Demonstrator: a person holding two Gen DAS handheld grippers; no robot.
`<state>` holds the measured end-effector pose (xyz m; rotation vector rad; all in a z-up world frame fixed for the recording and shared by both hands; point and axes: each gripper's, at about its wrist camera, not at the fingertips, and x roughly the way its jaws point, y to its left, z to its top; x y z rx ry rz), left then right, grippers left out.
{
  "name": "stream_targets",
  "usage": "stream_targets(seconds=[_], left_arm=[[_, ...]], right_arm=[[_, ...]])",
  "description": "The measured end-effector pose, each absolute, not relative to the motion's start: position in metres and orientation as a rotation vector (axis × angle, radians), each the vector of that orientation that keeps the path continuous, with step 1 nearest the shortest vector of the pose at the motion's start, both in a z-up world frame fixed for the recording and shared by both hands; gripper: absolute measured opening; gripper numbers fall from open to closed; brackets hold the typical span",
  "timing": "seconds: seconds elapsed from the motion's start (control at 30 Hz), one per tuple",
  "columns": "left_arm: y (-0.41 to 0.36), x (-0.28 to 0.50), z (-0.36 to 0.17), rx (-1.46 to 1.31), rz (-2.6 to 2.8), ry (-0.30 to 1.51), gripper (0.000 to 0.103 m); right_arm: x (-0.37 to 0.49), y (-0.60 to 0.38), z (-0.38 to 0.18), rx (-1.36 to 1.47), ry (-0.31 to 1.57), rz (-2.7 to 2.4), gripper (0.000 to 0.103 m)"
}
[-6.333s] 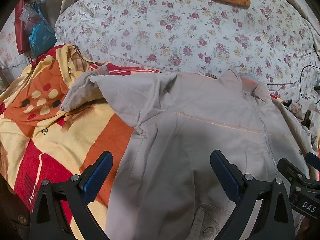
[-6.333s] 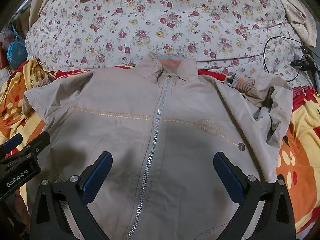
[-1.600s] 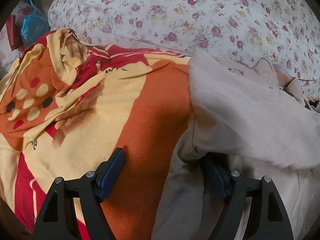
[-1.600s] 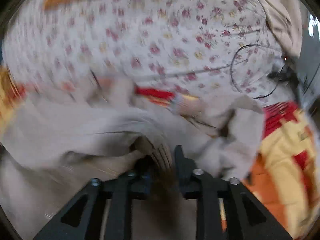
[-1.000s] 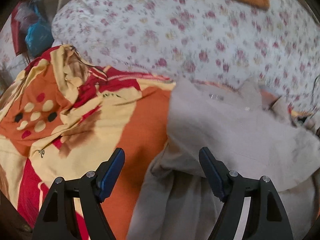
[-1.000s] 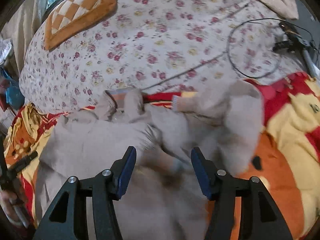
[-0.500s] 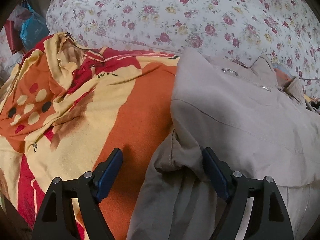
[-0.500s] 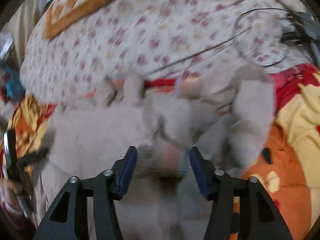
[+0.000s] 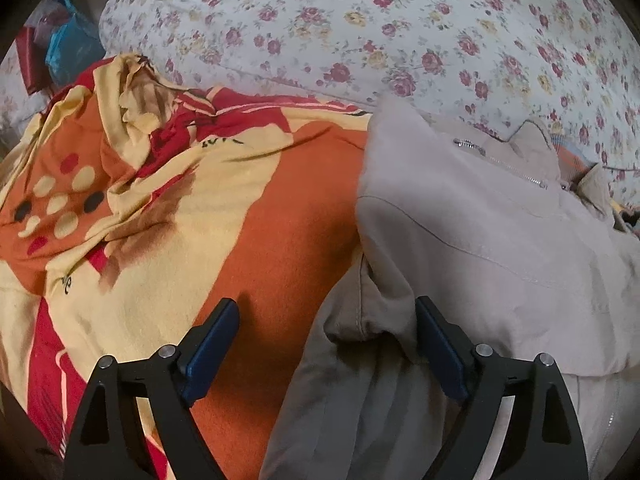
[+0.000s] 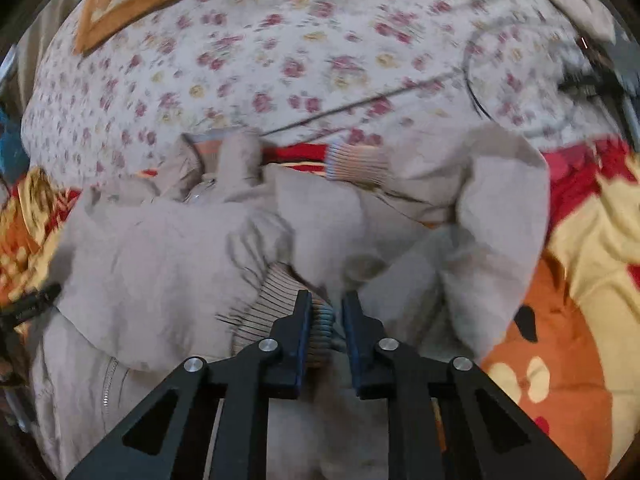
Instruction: Fold large clothes
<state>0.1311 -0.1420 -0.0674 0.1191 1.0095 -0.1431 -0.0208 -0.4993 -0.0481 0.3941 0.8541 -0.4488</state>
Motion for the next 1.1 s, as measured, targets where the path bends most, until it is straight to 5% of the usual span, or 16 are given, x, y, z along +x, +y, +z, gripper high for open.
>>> stream_targets(seconds=[0.03, 0.1, 0.23, 0.3, 0.67, 0.73, 0.77, 0.8, 1.1], left_arm=[[-0.141, 0.129, -0.066, 0.119, -0.139, 1.001, 0.088], [-0.142, 0.126, -0.062, 0.123, -0.131, 0.988, 0.088], [-0.145, 0.118, -0.05, 0.115, -0.12, 0.951, 0.086], [-0.145, 0.113, -0.043, 0.107, -0.117, 0.927, 0.086], [-0.147, 0.103, -0.035, 0.125, -0.144, 0.931, 0.086], [-0.146, 0.103, -0.037, 0.139, -0.14, 0.937, 0.086], [-0.146, 0.104, -0.037, 0.139, -0.139, 0.939, 0.086], [-0.145, 0.105, -0.037, 0.136, -0.139, 0.938, 0.086], [-0.132, 0.099, -0.021, 0.056, -0.145, 0.9, 0.086]], right_arm=[[-0.028, -0.511, -0.044, 0.441, 0.826, -0.464, 0.021], [-0.04, -0.531, -0.033, 0.48, 0.775, -0.521, 0.043], [-0.032, -0.546, -0.023, 0.458, 0.746, -0.524, 0.051], [-0.022, -0.556, -0.026, 0.533, 0.72, -0.494, 0.067], [0.051, -0.608, -0.066, 0.859, 0.731, -0.592, 0.079], [0.054, -0.619, -0.076, 0.908, 0.734, -0.593, 0.069], [0.053, -0.623, -0.078, 0.921, 0.736, -0.589, 0.029], [0.051, -0.624, -0.078, 0.926, 0.742, -0.579, 0.015], [-0.047, -0.584, 0.071, 0.687, 0.398, -0.375, 0.013]])
